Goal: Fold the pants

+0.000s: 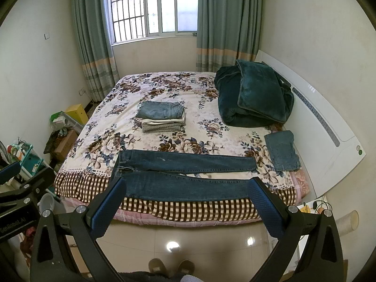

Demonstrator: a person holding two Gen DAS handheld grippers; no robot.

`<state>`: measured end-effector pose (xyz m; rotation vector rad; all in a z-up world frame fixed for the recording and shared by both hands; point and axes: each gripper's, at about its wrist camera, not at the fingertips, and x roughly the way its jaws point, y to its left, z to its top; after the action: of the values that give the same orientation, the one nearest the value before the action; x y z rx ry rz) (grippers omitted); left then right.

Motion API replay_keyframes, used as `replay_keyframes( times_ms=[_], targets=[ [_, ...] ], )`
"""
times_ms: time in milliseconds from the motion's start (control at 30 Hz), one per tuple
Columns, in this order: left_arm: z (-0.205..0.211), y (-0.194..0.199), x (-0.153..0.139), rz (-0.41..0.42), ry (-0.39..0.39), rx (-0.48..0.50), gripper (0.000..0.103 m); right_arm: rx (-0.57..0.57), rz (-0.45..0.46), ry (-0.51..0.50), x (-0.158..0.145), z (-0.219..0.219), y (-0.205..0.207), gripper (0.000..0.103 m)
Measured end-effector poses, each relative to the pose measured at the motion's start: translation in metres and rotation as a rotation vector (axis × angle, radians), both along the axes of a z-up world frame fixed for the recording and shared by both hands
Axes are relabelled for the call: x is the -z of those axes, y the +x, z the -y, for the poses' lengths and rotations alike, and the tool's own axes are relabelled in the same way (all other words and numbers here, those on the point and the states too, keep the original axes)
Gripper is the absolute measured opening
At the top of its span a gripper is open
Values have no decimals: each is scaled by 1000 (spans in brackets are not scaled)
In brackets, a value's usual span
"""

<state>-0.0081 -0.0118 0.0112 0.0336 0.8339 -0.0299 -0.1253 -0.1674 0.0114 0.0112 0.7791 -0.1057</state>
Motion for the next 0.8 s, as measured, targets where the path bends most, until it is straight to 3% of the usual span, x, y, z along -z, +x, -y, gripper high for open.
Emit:
replay_keyframes(
  times_ms=[433, 633, 800],
  targets=[
    [3, 3, -3, 0, 3, -21, 103, -9, -16, 8, -18, -14, 5, 103],
    [10, 37, 12, -6, 32, -81, 103, 15, -41, -4, 7, -1, 39, 103],
    [22, 75, 37, -1, 84, -142, 103, 28, -85, -6, 42, 25, 90, 103]
  ],
)
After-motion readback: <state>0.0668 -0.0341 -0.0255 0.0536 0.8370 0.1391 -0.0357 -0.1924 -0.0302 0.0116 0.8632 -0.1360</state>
